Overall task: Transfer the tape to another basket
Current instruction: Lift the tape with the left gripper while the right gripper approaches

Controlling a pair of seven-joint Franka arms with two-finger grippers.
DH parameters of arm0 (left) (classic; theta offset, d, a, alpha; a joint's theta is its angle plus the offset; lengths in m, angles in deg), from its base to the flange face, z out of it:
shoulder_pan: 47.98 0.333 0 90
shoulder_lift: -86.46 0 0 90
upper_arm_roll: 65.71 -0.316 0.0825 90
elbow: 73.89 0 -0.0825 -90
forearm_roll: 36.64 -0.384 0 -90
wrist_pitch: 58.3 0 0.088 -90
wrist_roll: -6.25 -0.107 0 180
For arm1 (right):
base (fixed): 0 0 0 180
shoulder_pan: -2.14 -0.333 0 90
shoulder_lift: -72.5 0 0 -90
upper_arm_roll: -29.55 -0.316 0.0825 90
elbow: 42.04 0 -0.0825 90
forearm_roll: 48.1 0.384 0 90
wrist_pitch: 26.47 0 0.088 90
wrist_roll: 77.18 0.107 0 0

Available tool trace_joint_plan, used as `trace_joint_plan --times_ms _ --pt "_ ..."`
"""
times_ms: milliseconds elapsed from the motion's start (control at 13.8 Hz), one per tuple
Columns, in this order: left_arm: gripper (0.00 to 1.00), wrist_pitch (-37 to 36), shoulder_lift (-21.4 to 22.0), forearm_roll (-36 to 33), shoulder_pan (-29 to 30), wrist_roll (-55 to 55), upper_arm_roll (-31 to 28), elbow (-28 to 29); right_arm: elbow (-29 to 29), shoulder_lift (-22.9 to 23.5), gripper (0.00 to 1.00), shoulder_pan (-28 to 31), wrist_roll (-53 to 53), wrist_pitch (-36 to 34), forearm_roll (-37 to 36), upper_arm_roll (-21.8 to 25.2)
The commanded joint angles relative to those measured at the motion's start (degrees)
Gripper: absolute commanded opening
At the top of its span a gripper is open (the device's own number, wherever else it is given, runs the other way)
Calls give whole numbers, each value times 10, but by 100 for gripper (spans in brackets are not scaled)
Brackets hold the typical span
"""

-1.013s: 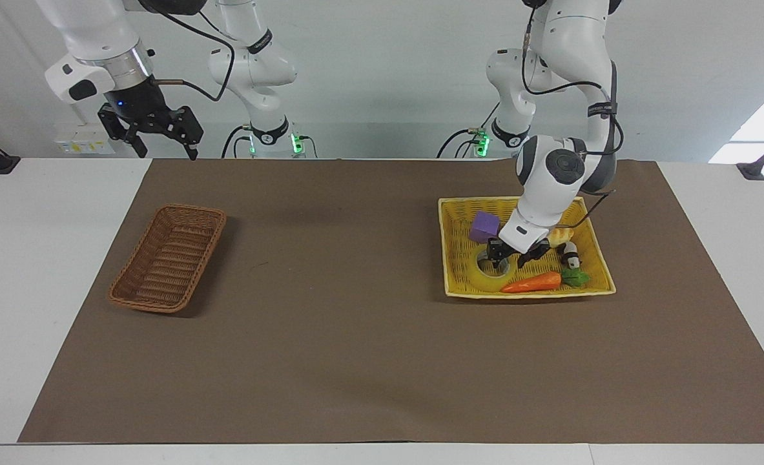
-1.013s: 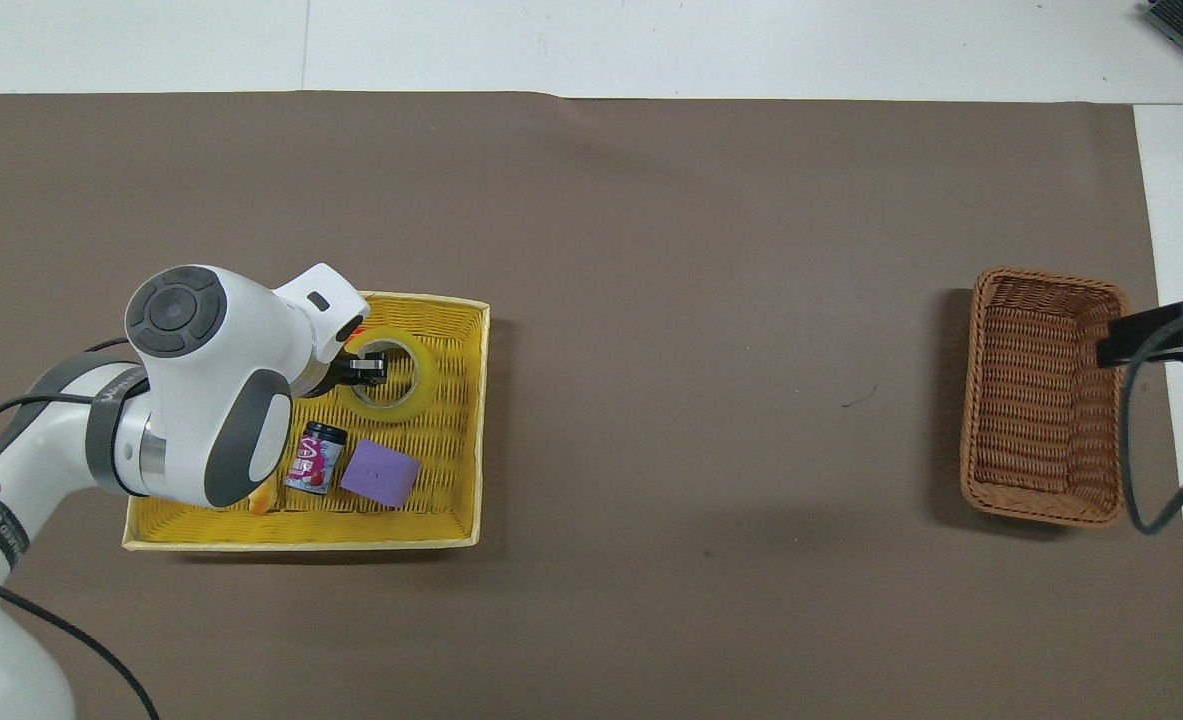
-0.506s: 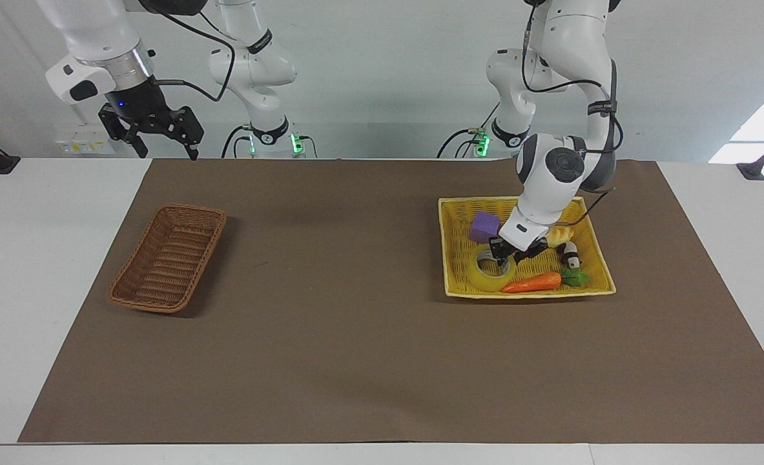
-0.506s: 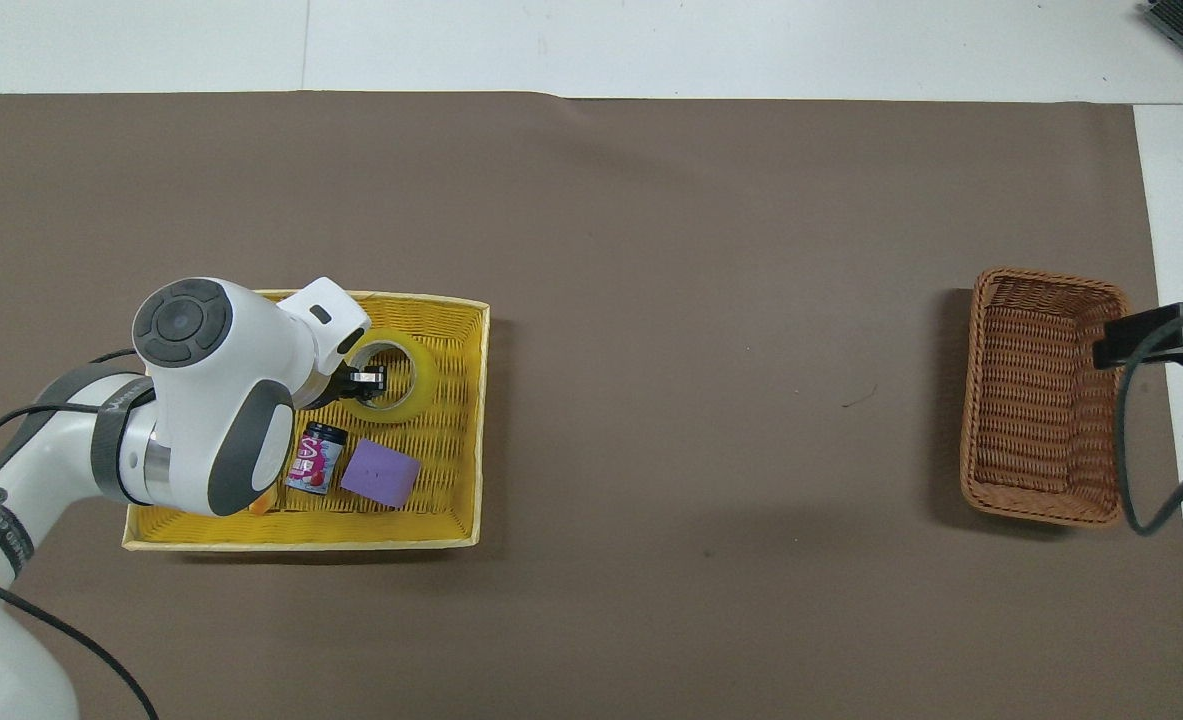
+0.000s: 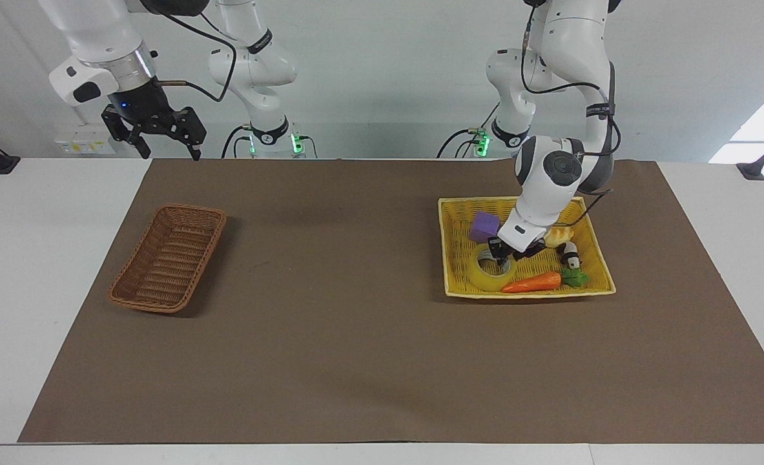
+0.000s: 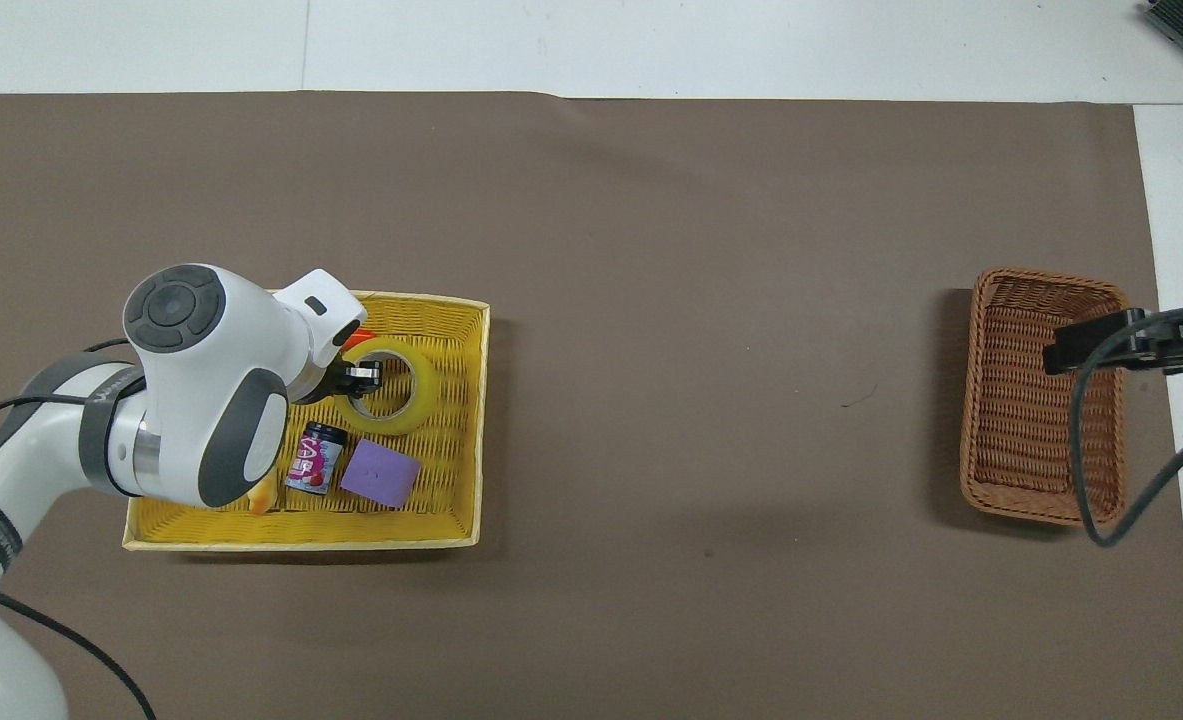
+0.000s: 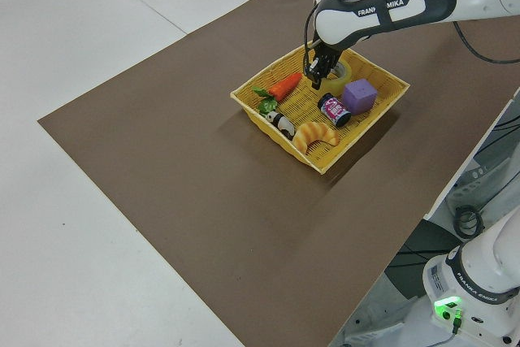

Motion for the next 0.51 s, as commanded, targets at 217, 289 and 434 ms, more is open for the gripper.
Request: trace_joint_plan --times_ms 217,289,434 --pt "0 -115 14 6 3 9 -9 -104 37 -16 100 -38 9 40 52 0" --pt "0 -128 15 7 10 11 -8 -116 42 -14 100 -58 9 55 59 0" --pt "0 -137 28 42 18 19 -9 -122 50 -8 100 -98 38 76 77 0"
